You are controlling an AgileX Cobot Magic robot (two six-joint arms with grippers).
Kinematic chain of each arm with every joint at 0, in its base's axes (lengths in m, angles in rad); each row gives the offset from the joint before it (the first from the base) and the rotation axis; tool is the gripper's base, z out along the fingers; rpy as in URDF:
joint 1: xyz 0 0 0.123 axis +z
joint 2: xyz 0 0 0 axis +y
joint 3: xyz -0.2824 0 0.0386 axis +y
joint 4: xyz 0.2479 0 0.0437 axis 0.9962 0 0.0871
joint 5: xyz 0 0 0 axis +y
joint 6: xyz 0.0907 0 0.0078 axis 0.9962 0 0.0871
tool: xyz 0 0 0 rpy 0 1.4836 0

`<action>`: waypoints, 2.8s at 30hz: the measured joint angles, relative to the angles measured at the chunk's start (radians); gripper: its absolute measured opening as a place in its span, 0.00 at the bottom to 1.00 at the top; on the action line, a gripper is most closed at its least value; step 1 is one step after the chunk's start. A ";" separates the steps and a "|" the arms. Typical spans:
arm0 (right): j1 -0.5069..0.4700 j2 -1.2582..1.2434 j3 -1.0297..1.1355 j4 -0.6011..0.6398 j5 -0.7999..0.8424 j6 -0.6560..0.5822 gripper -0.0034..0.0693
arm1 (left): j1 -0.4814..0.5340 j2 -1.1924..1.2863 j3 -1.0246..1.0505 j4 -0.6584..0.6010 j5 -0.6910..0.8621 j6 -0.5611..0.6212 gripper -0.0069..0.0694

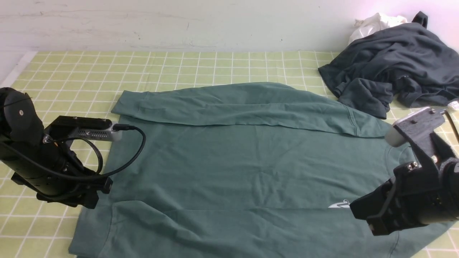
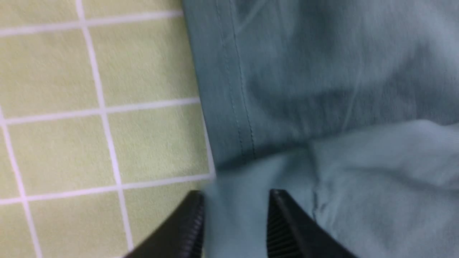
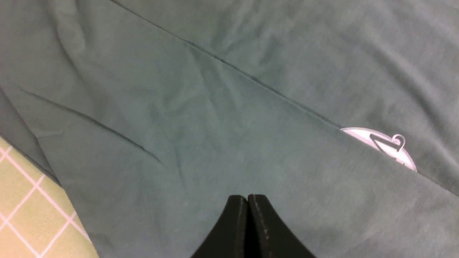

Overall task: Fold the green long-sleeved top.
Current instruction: Use the left arm to clamp the cuff closest to it, then use the left arm to drag and place the cuff at the centered position on the left edge of the fabric, then use the left arm to clamp the cuff farthest from it

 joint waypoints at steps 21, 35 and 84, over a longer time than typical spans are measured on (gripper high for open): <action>0.001 0.000 0.000 0.012 0.024 0.000 0.03 | 0.023 0.070 0.058 -0.062 -0.048 -0.050 0.39; 0.001 0.000 0.000 0.022 0.024 -0.023 0.03 | -0.004 -0.125 -0.015 -0.080 -0.052 0.044 0.10; 0.001 0.075 0.000 0.026 -0.052 -0.072 0.03 | 0.061 0.713 -1.042 -0.148 -0.008 0.097 0.13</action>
